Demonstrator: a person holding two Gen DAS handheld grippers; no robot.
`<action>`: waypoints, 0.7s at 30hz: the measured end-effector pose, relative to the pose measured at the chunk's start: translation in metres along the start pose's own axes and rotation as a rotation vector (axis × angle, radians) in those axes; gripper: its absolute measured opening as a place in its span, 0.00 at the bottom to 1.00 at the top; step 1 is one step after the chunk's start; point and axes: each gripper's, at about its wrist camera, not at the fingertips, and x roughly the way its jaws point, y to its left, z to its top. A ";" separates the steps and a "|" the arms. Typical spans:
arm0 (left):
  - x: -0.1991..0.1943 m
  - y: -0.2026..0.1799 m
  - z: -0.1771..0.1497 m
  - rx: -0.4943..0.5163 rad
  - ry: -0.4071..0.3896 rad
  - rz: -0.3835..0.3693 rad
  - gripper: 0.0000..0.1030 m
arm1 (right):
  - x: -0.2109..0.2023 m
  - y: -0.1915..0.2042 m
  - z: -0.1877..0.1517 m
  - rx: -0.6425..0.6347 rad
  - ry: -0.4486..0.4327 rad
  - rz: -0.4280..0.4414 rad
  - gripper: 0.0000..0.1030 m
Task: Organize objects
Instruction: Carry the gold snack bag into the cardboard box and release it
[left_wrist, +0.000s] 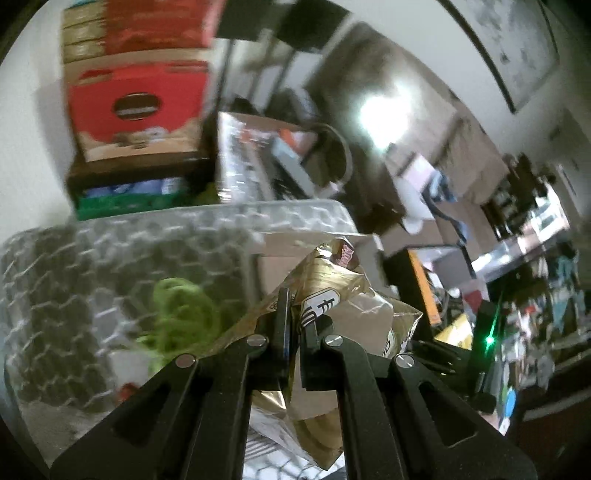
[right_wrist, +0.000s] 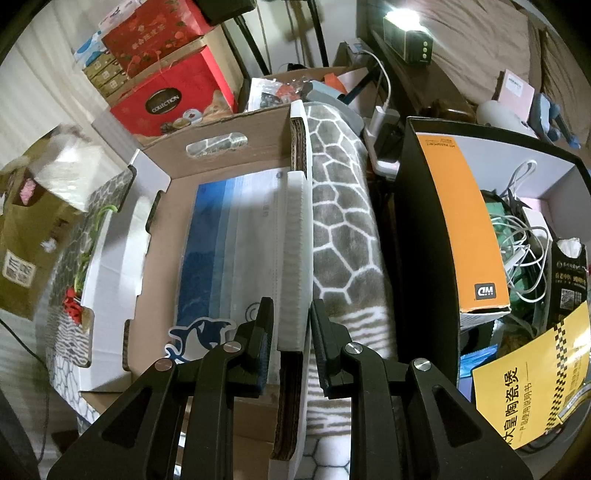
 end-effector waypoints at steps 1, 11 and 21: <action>0.007 -0.008 0.001 0.021 0.013 -0.012 0.03 | 0.000 0.001 0.000 0.000 0.000 0.000 0.21; 0.056 -0.076 0.015 0.355 0.101 -0.008 0.03 | -0.001 0.001 0.000 0.001 0.000 0.002 0.21; 0.099 -0.093 0.011 0.554 0.152 0.105 0.03 | -0.001 0.002 -0.002 -0.006 -0.001 -0.004 0.21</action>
